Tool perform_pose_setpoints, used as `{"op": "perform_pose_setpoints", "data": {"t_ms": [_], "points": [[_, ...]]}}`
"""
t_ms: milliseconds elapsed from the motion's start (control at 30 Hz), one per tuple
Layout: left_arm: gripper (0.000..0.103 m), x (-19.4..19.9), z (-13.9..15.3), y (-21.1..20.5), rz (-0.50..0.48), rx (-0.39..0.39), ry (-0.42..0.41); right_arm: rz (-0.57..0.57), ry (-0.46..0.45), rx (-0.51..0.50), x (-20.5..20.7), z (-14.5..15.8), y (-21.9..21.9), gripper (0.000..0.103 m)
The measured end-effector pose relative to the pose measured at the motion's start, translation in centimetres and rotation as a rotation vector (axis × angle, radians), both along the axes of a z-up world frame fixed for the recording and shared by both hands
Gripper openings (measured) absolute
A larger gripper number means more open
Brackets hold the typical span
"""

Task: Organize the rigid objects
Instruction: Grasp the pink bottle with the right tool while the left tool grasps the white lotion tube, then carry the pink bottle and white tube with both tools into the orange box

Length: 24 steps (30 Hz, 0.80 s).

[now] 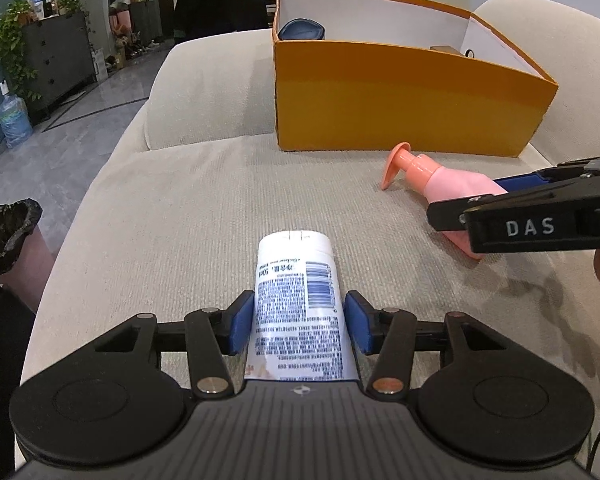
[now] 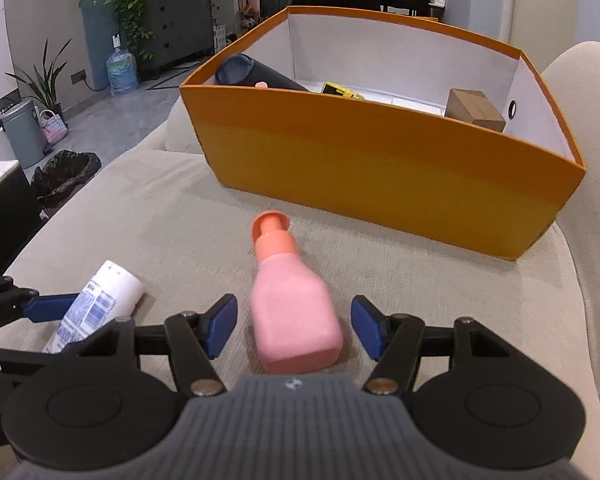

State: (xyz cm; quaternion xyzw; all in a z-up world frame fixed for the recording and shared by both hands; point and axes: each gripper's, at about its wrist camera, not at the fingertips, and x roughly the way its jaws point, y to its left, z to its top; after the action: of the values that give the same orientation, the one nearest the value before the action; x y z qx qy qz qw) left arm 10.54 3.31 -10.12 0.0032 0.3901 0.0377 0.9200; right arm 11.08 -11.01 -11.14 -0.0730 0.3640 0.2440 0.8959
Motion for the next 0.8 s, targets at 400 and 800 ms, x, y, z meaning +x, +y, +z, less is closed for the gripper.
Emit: {"op": "perform_pose_setpoints", "data": {"t_ms": [400,800], "points": [[0.052,0.1,0.0,0.2,0.029,-0.018,-0.022,0.016,-0.031,-0.011,0.7,-1.5,1.1,0.047],[0.051,-1.1,1.0,0.4,0.06,-0.064,-0.011,0.005,-0.008,0.006,0.5,-0.9,0.5,0.044]]}}
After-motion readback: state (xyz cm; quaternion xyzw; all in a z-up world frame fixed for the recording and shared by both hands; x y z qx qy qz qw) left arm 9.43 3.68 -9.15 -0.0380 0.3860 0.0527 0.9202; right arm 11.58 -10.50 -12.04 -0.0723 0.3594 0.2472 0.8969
